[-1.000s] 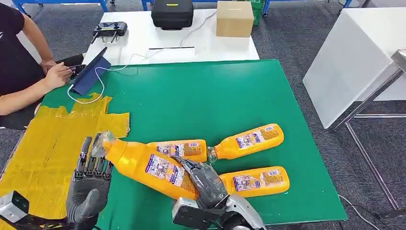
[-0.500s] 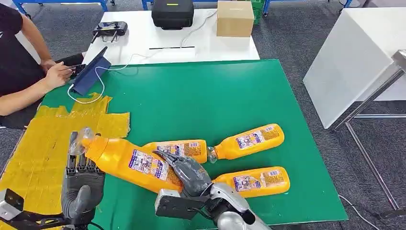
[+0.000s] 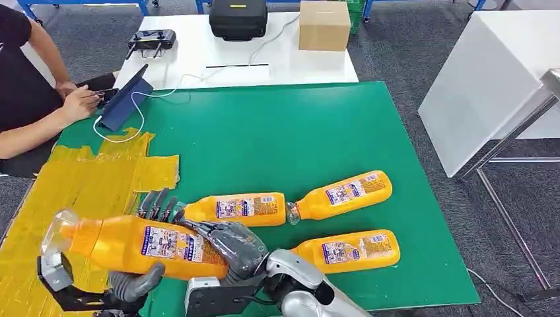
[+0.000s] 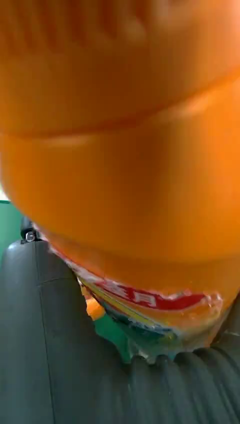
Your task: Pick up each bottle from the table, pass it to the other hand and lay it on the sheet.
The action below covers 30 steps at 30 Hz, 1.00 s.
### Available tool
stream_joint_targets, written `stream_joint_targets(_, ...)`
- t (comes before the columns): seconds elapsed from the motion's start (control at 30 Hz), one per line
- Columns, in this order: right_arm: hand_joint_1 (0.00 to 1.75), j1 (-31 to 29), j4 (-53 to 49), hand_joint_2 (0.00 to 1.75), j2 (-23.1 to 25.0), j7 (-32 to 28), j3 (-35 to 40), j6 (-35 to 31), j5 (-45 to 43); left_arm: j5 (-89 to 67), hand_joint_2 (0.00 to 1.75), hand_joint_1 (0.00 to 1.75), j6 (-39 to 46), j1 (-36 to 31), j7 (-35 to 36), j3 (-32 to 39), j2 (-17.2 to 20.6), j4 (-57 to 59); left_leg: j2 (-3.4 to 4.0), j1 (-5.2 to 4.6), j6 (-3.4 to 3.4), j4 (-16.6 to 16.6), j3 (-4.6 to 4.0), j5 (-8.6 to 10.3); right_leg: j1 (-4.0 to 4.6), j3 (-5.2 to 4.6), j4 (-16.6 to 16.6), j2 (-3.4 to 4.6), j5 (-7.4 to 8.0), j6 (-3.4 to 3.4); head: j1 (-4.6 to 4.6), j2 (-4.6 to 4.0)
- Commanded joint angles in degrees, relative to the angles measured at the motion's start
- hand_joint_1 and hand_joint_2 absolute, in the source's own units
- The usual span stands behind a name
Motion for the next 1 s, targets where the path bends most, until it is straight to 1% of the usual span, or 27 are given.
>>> stream_joint_targets(0.03,1.75,-2.7,3.5,1.75,-0.8,0.2,3.2,0.2,-0.6,0.7,1.75,1.75,-0.1,-1.0,-1.5,-2.9,2.1,3.1,0.06,0.05,-0.06,-0.1,0.14,-0.02,0.05,0.14,-0.1,-0.02,0.0,-0.03,-0.02,0.0)
stream_joint_targets(0.23,1.75,-2.0,4.1,1.75,-1.1,0.1,2.6,-0.1,-0.6,2.1,1.75,1.75,-0.2,-0.4,-1.5,-2.2,1.2,1.8,0.04,0.09,-0.08,-0.1,0.18,-0.02,0.1,0.22,-0.1,-0.06,0.01,-0.02,0.0,0.0)
stream_joint_targets(0.33,1.75,-2.0,4.1,1.75,-1.1,0.1,2.6,-0.1,-0.6,2.1,1.75,1.75,-0.2,-0.4,-1.5,-2.2,1.2,1.8,0.01,0.01,-0.03,-0.1,0.08,0.0,0.01,0.09,-0.1,-0.05,0.0,0.0,0.0,0.0)
stream_joint_targets(0.57,1.75,-2.0,4.1,1.75,-1.1,0.1,2.6,-0.1,-0.6,2.1,1.75,1.75,-0.2,-0.4,-1.5,-2.2,1.2,1.8,0.02,0.06,-0.06,-0.1,0.16,-0.02,0.07,0.19,-0.1,-0.06,0.0,-0.02,0.0,0.0)
stream_joint_targets(0.63,1.75,-1.9,4.2,1.75,-1.1,0.1,2.5,-0.1,-0.6,2.7,1.75,1.75,-0.3,-0.3,-1.6,-1.8,0.8,1.7,0.02,0.0,-0.03,0.0,0.06,0.0,0.01,0.06,0.0,-0.03,0.0,0.0,0.0,0.0)
stream_joint_targets(0.7,1.75,-1.6,4.5,1.75,-1.3,0.0,2.3,-0.4,-0.5,3.2,1.75,1.75,-0.2,-0.1,-1.6,-1.3,0.4,1.4,0.03,0.15,-0.1,-0.1,0.22,-0.04,0.16,0.29,-0.2,-0.09,0.01,-0.04,0.0,0.0)
stream_joint_targets(0.73,1.75,-1.3,4.5,1.75,-1.4,0.0,2.0,-0.7,-0.3,3.5,1.75,1.75,-0.1,0.0,-1.6,-0.9,0.2,1.2,0.03,0.06,-0.05,-0.1,0.14,-0.02,0.06,0.16,-0.1,-0.05,0.0,-0.01,0.0,0.0)
stream_joint_targets(0.77,1.75,-0.9,4.5,1.75,-1.6,-0.1,1.6,-1.3,0.0,3.7,1.75,1.75,-0.1,0.0,-1.6,-0.5,0.0,1.0,0.03,0.08,-0.07,-0.1,0.19,-0.03,0.09,0.23,-0.1,-0.07,0.0,-0.02,0.0,0.0)
stream_joint_targets(0.8,1.75,0.0,4.0,1.75,-1.8,-0.7,0.7,-3.1,0.5,3.8,1.75,1.75,0.3,0.2,-1.6,0.3,-0.5,0.6,0.0,0.01,-0.03,-0.1,0.08,0.0,0.01,0.09,-0.1,-0.06,0.0,0.0,0.0,0.0)
stream_joint_targets(0.83,1.75,0.9,3.3,1.75,-2.1,-0.9,0.1,-4.4,1.6,3.7,1.75,1.75,0.4,0.3,-1.4,0.9,-0.7,0.3,-0.01,0.08,-0.06,-0.1,0.15,-0.02,0.09,0.19,-0.1,-0.09,0.0,-0.01,0.0,0.0)
stream_joint_targets(0.87,1.75,2.1,1.9,1.75,-2.5,-0.9,-1.2,-5.3,2.5,3.3,1.75,1.75,0.7,0.4,-1.3,1.6,-0.9,0.0,0.0,0.17,-0.1,-0.1,0.26,-0.04,0.17,0.34,-0.2,-0.13,0.01,-0.03,0.0,0.0)
stream_joint_targets(0.9,1.75,3.5,-0.2,1.75,-3.0,-0.6,-2.9,-6.4,4.0,2.2,1.75,1.75,1.0,0.4,-1.2,2.6,-1.0,-0.3,-0.08,0.06,-0.04,0.0,0.09,-0.01,0.07,0.14,-0.1,-0.14,-0.01,0.0,0.0,0.0)
stream_joint_targets(0.93,0.72,4.4,-1.9,1.75,-3.3,-0.3,-4.0,-7.2,5.5,0.8,1.75,1.75,1.6,0.2,-1.3,3.6,-1.1,-0.4,-0.1,0.17,-0.09,-0.1,0.23,-0.04,0.18,0.35,-0.2,-0.23,-0.02,-0.02,0.0,0.0)
stream_joint_targets(0.97,0.0,5.3,-3.4,1.75,-3.4,0.1,-5.3,-7.8,5.9,-1.7,1.75,1.75,3.0,-0.2,-1.5,4.6,-1.0,-0.5,-0.12,0.06,-0.04,0.0,0.07,-0.01,0.07,0.14,-0.1,-0.18,-0.02,0.0,0.02,0.0)
stream_joint_targets(1.0,0.0,6.9,-6.5,1.75,-3.5,0.2,-7.8,-8.4,6.2,-6.9,1.75,1.75,5.7,-1.3,-2.0,6.5,-1.7,-0.5,-0.11,0.02,-0.02,0.0,0.01,0.0,0.02,0.05,0.0,-0.15,-0.02,0.0,0.0,0.0)
